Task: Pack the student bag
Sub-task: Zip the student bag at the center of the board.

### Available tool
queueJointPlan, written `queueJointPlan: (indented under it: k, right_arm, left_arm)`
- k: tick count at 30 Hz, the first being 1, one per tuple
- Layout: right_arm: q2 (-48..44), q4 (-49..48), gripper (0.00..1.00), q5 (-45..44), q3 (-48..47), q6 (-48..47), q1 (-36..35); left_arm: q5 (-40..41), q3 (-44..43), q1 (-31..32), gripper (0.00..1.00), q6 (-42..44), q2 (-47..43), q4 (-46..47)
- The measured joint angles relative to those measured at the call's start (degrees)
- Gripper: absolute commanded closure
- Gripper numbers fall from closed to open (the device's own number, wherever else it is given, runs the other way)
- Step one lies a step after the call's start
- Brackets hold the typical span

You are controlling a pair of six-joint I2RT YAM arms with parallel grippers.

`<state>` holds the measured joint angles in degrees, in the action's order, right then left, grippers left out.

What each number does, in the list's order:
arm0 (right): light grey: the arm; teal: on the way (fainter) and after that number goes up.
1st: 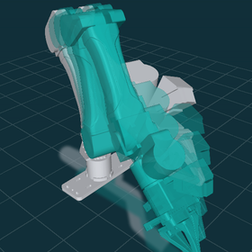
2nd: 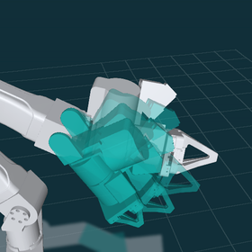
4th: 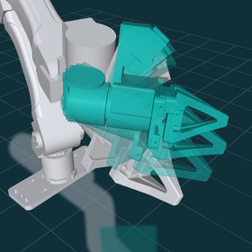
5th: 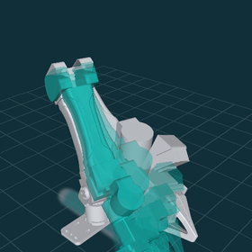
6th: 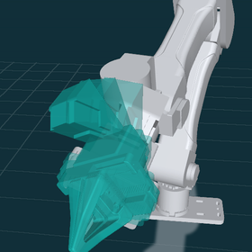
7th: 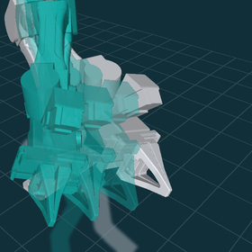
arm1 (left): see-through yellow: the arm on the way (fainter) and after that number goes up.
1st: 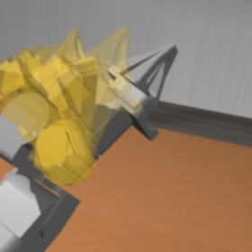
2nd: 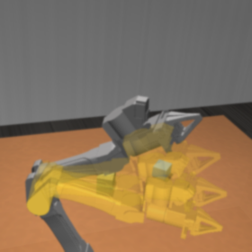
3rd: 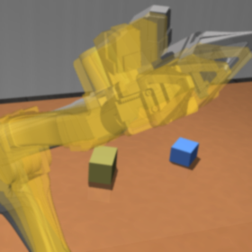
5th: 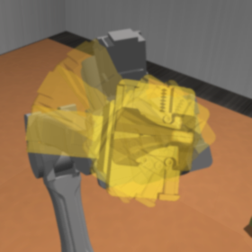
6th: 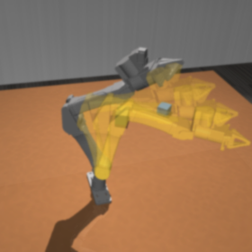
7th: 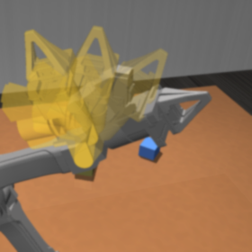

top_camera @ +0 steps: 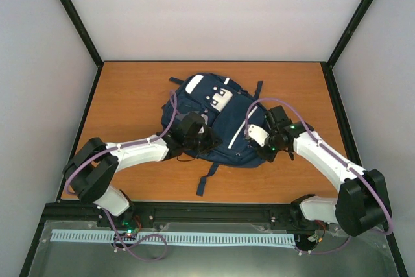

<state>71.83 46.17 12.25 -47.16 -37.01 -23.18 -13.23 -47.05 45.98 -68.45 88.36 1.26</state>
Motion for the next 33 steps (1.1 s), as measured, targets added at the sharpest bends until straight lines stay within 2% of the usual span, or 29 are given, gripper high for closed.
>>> queueJointPlan:
  k: [10, 19, 33]
  right_arm:
    - [3.04, 1.14, 0.97, 0.39, -3.21, -3.58, 5.27]
    - [10.25, 2.10, 0.97, 0.42, -9.55, -7.78, 11.80]
    - [20.59, 1.97, 0.97, 0.35, -17.07, -11.98, 17.35]
  left_arm:
    - [-0.96, 0.00, -0.55, 0.99, 5.79, -0.74, -1.84]
    - [-1.05, 0.74, -0.83, 0.99, 9.01, -2.51, -3.56]
    - [-2.05, -1.79, -1.31, 0.99, 18.78, -4.81, -14.34]
